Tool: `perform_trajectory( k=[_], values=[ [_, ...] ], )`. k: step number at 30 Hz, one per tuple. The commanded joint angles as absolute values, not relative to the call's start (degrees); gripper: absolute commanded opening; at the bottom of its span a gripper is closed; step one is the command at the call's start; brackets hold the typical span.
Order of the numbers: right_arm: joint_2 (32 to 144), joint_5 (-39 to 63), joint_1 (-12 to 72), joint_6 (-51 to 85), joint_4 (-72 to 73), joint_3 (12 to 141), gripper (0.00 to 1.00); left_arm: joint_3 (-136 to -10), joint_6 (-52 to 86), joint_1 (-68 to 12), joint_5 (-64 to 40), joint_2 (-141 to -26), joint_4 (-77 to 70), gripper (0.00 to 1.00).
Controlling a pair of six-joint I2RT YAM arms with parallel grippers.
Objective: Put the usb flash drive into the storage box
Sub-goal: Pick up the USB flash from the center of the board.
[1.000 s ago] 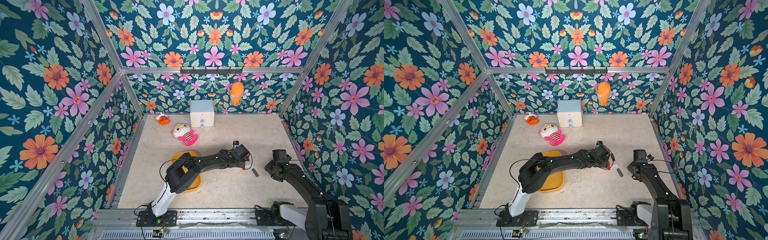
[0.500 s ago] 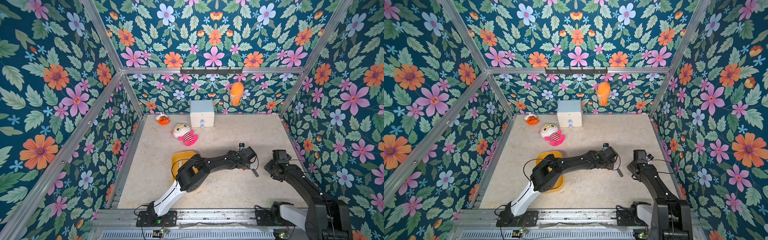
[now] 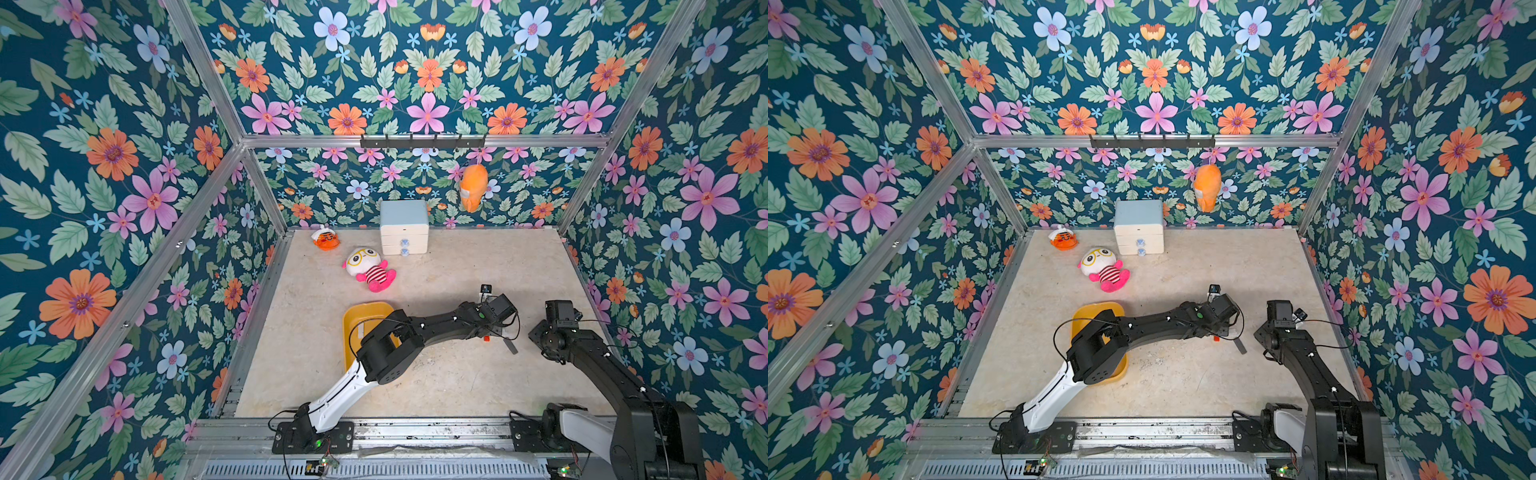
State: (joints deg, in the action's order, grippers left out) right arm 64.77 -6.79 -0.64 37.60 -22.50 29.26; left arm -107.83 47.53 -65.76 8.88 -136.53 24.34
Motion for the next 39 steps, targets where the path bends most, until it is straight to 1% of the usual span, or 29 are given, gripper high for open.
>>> perform_trajectory(
  k=[1, 7, 14, 20, 30, 34, 36, 39],
  values=[
    [64.6, -6.6, -0.7, 37.2, -22.1, 29.3, 0.45, -104.2, 46.8, -66.0, 7.3, -135.6, 34.4, 0.45],
    [64.6, -6.5, -0.7, 37.2, -22.0, 29.3, 0.46, -100.0, 46.1, -66.3, 6.9, -133.5, 34.3, 0.45],
    [64.6, -6.5, -0.6, 37.2, -22.0, 29.2, 0.46, -101.4, 45.3, -66.4, 5.6, -133.9, 34.7, 0.45],
    [64.5, -6.5, -0.7, 37.2, -22.0, 29.2, 0.46, -101.5, 44.8, -67.0, 2.0, -132.8, 30.8, 0.46],
    [64.7, -6.5, -0.7, 37.1, -21.9, 29.3, 0.46, -102.0, 44.6, -67.4, 6.0, -135.2, 36.6, 0.44],
    [65.0, -6.4, -0.6, 37.0, -21.9, 29.4, 0.46, -104.1, 43.2, -67.4, 8.4, -137.3, 41.4, 0.43],
    [65.1, -6.3, -0.7, 37.0, -21.9, 29.4, 0.46, -105.1, 42.4, -67.4, 9.9, -138.1, 44.3, 0.41],
    [65.1, -6.3, -0.6, 37.0, -22.0, 29.4, 0.46, -104.4, 42.0, -67.3, 11.7, -137.5, 46.6, 0.41]
  ],
)
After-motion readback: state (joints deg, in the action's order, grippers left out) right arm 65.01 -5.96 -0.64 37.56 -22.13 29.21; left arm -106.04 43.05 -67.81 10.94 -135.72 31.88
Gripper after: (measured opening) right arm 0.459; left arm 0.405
